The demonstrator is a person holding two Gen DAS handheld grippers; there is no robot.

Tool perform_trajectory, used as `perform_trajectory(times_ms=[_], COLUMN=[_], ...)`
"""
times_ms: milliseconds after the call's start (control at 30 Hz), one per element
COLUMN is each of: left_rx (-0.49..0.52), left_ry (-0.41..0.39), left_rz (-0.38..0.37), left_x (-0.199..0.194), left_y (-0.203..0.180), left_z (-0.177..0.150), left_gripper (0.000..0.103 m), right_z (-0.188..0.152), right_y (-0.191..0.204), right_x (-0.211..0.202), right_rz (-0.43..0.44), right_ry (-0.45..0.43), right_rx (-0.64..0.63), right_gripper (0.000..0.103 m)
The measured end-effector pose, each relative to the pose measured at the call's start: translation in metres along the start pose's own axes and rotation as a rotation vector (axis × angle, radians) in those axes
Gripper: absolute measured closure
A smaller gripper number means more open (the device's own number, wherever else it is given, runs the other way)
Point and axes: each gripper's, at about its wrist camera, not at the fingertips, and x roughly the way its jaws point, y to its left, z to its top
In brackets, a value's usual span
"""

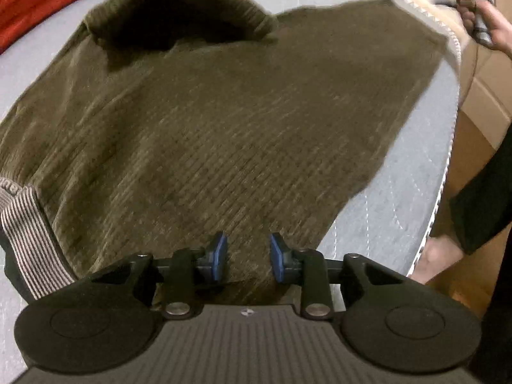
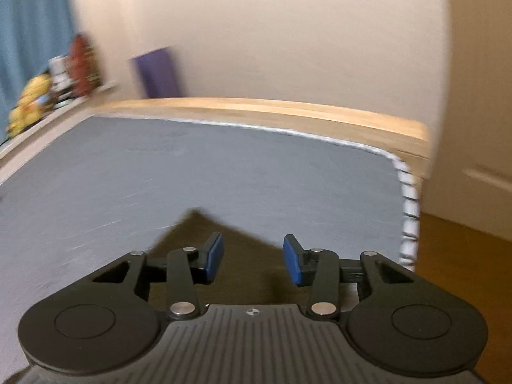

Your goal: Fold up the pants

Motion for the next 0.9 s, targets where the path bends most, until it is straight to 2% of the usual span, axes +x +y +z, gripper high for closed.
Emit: perform_trajectory(times_ms=[67, 167, 267, 433, 500, 567, 633, 700, 767, 833, 900], left_rx=[-0.027, -0.155, -0.367, -0.683, -0.742, -0.771, -0.806, -0.848, -0.873, -0.895, -0.914], left_ry=[-0.032, -0.136, -0.226, -0.286, -0.306, -0.32, -0.334, -0.341, -0.335, -0.306, -0.286], left_rz=[-0.006, 0.038, 0.123, 0.23, 0.248, 0.285, 0.308, 0.296, 0.288, 0.282, 0.271], left_x=[-0.011, -0.032, -0.051, -0.06, -0.065, -0.072, -0.073, -0.075, -0.071, -0.064, -0.057], left_y=[0.004, 0.03, 0.075, 0.134, 0.151, 0.161, 0.17, 0.182, 0.191, 0.199, 0.205], left_z=[-0.002, -0.006, -0.011, -0.018, -0.014, -0.012, -0.011, -0.012, -0.012, -0.011, -0.012], left_gripper=[0.069, 0.064, 0.061, 0.061, 0.061, 0.055, 0.053, 0.048, 0.038, 0.032, 0.031], right_z=[-0.007, -0.026, -0.056, -0.139, -0.17, -0.202, -0.227, -0.249, -0.27, -0.287, -0.299], right_y=[0.031, 0.092, 0.149, 0.224, 0.244, 0.257, 0.274, 0.28, 0.283, 0.285, 0.28], right_x=[-0.009, -0.031, -0.065, -0.138, -0.168, -0.195, -0.221, -0.24, -0.256, -0.263, -0.269], right_rz=[0.103, 0.297, 0.477, 0.787, 0.887, 0.981, 1.067, 1.144, 1.216, 1.259, 1.281], right_ry=[0.016, 0.043, 0.036, 0.042, 0.046, 0.056, 0.068, 0.068, 0.065, 0.05, 0.049], right_rx=[-0.087, -0.268, -0.483, -0.85, -0.96, -1.055, -1.133, -1.205, -1.289, -1.37, -1.44], right_gripper=[0.057, 0.055, 0.053, 0.053, 0.053, 0.053, 0.053, 0.053, 0.053, 0.053, 0.053])
